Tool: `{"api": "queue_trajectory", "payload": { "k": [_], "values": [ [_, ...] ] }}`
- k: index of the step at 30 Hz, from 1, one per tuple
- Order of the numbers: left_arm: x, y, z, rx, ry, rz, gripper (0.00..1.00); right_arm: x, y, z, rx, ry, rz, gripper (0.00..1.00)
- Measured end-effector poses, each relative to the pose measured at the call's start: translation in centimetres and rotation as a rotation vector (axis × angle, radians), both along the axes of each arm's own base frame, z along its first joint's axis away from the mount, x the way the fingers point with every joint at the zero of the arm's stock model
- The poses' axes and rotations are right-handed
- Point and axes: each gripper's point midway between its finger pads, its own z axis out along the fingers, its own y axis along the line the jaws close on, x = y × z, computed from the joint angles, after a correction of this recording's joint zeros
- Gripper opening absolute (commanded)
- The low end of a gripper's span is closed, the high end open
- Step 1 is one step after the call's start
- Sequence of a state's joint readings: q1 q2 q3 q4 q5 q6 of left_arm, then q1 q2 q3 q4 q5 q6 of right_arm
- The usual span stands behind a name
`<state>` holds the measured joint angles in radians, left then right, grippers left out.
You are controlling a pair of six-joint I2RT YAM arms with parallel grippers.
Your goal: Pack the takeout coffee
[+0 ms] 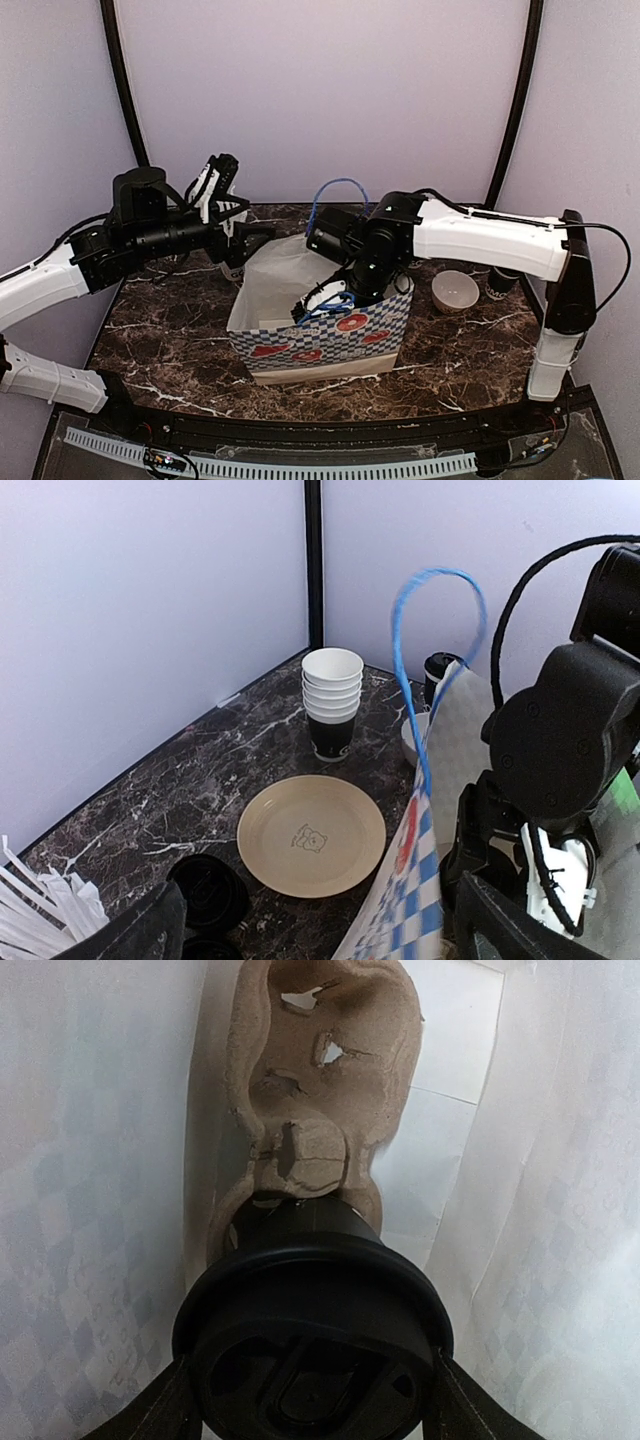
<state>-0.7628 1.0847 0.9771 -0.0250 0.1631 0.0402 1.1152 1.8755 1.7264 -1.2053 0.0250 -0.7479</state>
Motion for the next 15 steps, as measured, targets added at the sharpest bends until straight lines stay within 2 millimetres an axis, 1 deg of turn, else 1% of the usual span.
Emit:
{"api": "queue_trajectory", "payload": {
  "k": [4, 8, 11, 15],
  "values": [
    [0.0, 0.0, 2.1, -0.024, -0.024, -0.003, 0.96, -0.1, 0.2, -0.1, 0.016, 0.025, 0.019, 0.54],
    [-0.3, 0.0, 4.1, -0.048, -0.044, -0.016, 0.96, 0.2, 0.4, -0.2, 0.032, 0.031, 0.021, 0.51],
    [-0.5, -0.1, 4.9, -0.06, -0.044, -0.023, 0.96, 0.4, 0.5, -0.3, 0.034, -0.016, 0.005, 0.51],
    [-0.8, 0.0, 5.5, -0.062, -0.027, -0.032, 0.96, -0.8, 0.2, -0.5, 0.031, -0.128, 0.025, 0.51]
  ]
}}
